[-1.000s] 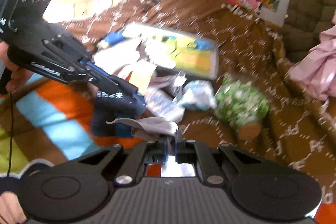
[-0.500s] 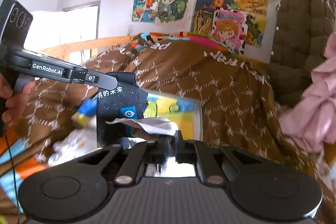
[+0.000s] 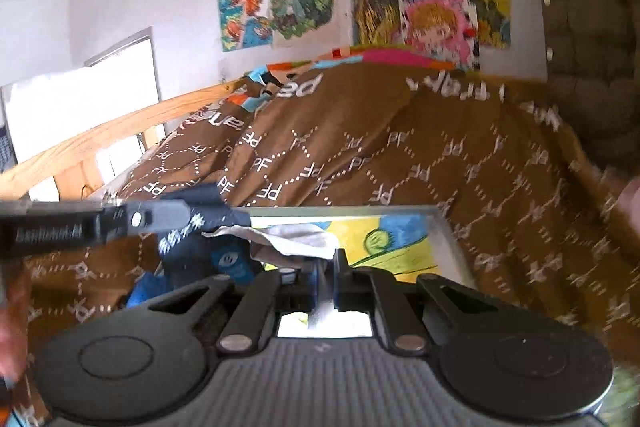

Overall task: Organize soft objects
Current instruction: 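Carry the dark blue sock into the metal tray and open the right gripper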

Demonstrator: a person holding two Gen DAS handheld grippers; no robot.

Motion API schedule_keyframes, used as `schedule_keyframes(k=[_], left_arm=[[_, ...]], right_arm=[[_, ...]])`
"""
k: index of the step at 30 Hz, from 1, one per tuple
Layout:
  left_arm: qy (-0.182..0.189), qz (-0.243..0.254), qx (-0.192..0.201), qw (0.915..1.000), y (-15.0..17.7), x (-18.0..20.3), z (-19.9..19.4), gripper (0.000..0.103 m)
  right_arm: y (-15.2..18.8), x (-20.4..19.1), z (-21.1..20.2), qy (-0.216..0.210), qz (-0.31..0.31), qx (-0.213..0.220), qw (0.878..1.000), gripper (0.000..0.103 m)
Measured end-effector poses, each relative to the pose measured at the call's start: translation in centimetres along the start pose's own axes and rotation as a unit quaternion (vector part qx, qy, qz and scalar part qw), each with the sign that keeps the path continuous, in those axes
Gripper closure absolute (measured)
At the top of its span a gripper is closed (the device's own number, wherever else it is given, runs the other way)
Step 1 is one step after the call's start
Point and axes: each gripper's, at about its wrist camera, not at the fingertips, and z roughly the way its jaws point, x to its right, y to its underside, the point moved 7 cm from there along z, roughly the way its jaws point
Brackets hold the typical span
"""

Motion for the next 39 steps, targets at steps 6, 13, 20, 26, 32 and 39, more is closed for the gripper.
schedule_keyframes(k=[6,13,20,26,32,39], left_arm=[[-0.064,-0.021,-0.042,0.9968,2.9,-4.5,1.9,0.102],[-0.103,-0.043,-0.079,0.9907,4.9,-8.1,2.0,0.102],[-0.108,-0.046,-0.115,0.9864,6.5,-8.6,2.2,0.101],[-0.112,-0.05,-0.121,0.985,7.0,-8.1,1.7,0.096],[-0.109,-0.065,-0.113,0.9855,6.5,-7.4,0.6,0.083],[-0.105,-0.079,-0.066,0.9892,4.6,-5.6,-2.0,0.048]], right_arm=[[1.4,-1.1,4.5,0.004,0.01,-0.027,1.0,0.095],[2.6,-1.4,6.9,-0.004,0.029,-0.051,0.998,0.095],[3.0,-1.8,8.0,-0.009,0.038,-0.073,0.997,0.088],[2.9,-1.9,7.6,0.004,0.015,-0.087,0.996,0.061],[1.7,-1.5,5.6,0.003,0.009,-0.078,0.997,0.041],[-0.3,-1.4,0.9,0.007,-0.004,-0.031,0.999,0.017]])
